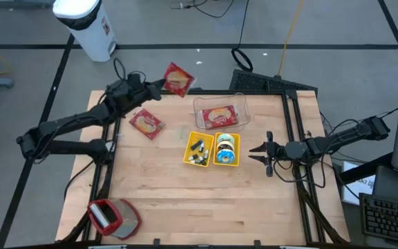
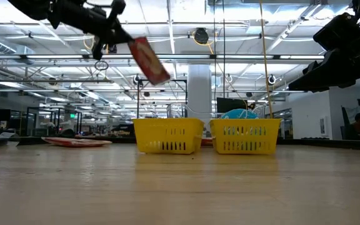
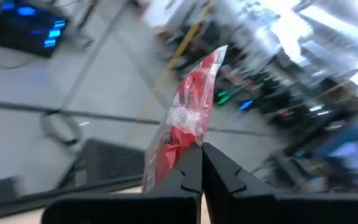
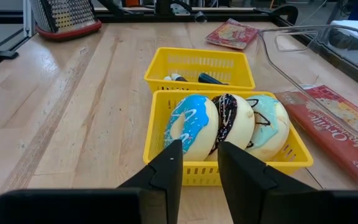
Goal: Pick & Place Food Item
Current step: Put the top red popcorn bag into the transparent bin
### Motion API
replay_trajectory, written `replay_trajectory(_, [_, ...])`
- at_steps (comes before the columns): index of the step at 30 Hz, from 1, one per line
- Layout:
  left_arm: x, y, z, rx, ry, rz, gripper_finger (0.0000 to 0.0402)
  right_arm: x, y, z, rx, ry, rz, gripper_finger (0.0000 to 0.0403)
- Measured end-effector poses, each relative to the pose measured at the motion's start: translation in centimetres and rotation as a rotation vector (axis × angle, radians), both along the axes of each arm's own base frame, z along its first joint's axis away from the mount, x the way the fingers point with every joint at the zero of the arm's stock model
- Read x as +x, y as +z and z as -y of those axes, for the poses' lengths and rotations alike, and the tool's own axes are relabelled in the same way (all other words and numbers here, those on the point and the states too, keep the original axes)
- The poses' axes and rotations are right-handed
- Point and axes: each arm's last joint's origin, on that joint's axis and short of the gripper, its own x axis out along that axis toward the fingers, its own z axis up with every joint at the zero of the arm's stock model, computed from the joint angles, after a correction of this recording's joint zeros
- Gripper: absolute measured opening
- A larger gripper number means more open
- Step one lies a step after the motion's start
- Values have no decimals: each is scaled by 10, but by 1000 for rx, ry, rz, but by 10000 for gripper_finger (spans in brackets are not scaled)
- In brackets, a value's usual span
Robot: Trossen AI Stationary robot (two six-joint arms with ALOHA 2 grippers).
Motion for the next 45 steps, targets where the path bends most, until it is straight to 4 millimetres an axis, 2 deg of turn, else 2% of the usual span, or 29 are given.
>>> replay_trajectory(5, [10, 11, 16, 51, -21, 113, 0, 0, 0, 0, 0, 0, -1, 91])
replay_trajectory(12, [36, 7, 46, 70, 0, 130, 0, 0, 0, 0, 0, 0, -1, 91])
replay_trajectory(19, [69, -8, 75, 90, 37, 160, 0, 0, 0, 0, 0, -1, 0, 91])
replay_trajectory(23, [90, -27, 85, 46, 68, 212, 0, 0, 0, 0, -1, -2, 0, 91])
replay_trajectory(28, [111, -52, 89, -44, 63, 304, 0, 0, 0, 0, -1, -2, 0, 91])
replay_trajectory(34, [127, -75, 87, -94, 71, 346, 0, 0, 0, 0, -1, -3, 0, 91])
replay_trajectory(41, [155, -77, 85, -77, 68, 318, 1, 0, 0, 0, -1, -4, 1, 91])
replay_trajectory(45, [176, -79, 83, -55, 63, 253, 1, -1, -8, 0, 2, -3, 33, 91])
